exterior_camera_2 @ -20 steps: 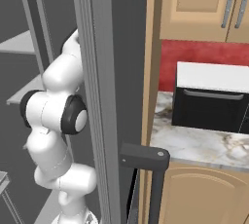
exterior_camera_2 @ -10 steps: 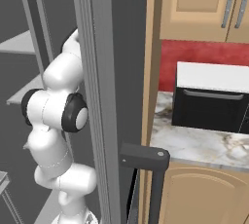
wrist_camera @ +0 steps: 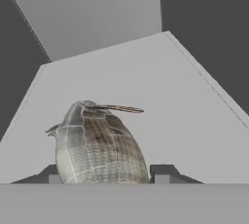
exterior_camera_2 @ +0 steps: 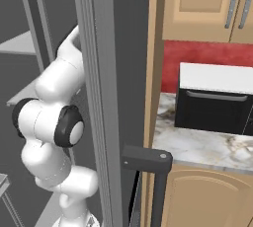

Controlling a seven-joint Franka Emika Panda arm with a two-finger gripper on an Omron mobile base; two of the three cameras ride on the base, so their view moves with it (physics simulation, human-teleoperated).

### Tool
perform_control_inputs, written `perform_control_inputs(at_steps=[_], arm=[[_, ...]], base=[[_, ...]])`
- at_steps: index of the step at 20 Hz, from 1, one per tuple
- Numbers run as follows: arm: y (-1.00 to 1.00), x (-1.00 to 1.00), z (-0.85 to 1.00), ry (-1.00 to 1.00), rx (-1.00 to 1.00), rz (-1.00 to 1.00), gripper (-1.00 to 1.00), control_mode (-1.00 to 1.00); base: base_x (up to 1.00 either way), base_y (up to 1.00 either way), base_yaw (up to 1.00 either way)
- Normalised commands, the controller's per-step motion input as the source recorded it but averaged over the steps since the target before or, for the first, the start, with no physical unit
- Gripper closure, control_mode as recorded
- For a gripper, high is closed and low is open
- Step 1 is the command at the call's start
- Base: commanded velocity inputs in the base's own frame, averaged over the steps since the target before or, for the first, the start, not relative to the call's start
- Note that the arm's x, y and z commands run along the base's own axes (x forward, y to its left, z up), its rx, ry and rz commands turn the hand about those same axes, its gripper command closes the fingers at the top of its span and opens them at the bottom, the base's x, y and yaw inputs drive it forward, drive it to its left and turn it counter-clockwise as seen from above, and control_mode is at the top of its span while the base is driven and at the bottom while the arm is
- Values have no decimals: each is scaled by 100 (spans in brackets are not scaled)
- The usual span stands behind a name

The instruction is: Pick up the frozen fish from the freezer, place it on any shelf in the fridge, and close the fridge and freezer doors when done.

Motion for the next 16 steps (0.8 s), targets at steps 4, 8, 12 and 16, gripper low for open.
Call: perform_control_inputs(at_steps=[4, 8, 12, 16], arm=[[-7, -100, 12, -34, 7, 0, 100, -100], [0, -100, 45, -36, 1, -1, 100, -100], [0, -100, 71, -20, 0, -3, 100, -100], [0, -100, 47, 0, 0, -2, 100, -100]], base=[[0, 0, 0], [0, 0, 0], [0, 0, 0], [0, 0, 0]])
